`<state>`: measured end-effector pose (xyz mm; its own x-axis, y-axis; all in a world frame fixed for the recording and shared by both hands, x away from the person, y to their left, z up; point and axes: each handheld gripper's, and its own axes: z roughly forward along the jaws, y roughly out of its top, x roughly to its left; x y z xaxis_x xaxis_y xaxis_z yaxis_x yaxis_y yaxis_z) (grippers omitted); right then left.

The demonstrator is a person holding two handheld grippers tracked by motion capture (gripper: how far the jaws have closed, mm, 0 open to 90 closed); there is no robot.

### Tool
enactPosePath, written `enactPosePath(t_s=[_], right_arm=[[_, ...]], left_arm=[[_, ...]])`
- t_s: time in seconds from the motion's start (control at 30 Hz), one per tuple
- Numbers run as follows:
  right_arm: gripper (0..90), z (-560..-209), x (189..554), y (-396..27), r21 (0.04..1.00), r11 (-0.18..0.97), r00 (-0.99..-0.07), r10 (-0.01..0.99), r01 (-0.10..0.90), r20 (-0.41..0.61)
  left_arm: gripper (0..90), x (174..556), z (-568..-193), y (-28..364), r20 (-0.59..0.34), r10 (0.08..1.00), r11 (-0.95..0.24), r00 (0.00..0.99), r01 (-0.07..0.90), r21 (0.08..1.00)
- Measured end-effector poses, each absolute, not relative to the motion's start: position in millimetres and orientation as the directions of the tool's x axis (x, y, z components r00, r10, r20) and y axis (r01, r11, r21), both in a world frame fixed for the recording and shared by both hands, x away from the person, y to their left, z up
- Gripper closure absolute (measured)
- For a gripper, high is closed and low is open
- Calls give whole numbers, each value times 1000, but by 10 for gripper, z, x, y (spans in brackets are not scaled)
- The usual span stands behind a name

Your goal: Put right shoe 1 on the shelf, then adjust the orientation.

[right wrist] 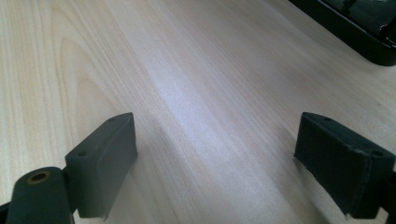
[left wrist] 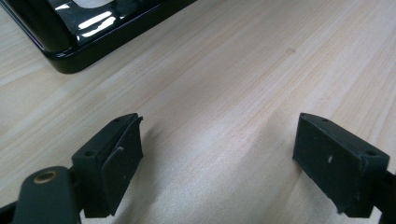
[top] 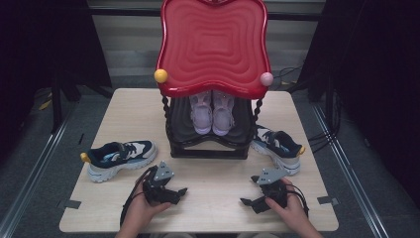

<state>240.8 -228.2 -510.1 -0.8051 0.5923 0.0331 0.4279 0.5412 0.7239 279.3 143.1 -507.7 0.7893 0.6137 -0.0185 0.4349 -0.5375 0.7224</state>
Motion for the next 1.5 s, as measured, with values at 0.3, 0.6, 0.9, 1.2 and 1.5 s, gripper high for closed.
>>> enactPosePath(t_s=[0.3, 0.6, 0.9, 1.2, 1.5], right_arm=[[117, -5102, 2415, -2288, 725, 544, -810, 585, 422, 33], [116, -5100, 2415, -2291, 723, 546, -810, 585, 424, 34], [115, -5100, 2426, -2293, 723, 550, -817, 575, 418, 35], [115, -5100, 2427, -2293, 723, 550, -818, 574, 418, 36], [114, -5101, 2430, -2294, 723, 551, -819, 572, 416, 36]], left_arm=[[157, 2795, -5037, 1464, -24, 613, -558, 790, 455, 694], [177, 2822, -4943, 1492, -16, 592, -629, 805, 475, 615], [180, 2904, -4710, 1558, -52, 584, -650, 810, 506, 566], [177, 2984, -4618, 1652, -68, 591, -683, 804, 543, 488], [214, 3058, -4517, 1719, -93, 595, -712, 798, 578, 399]])
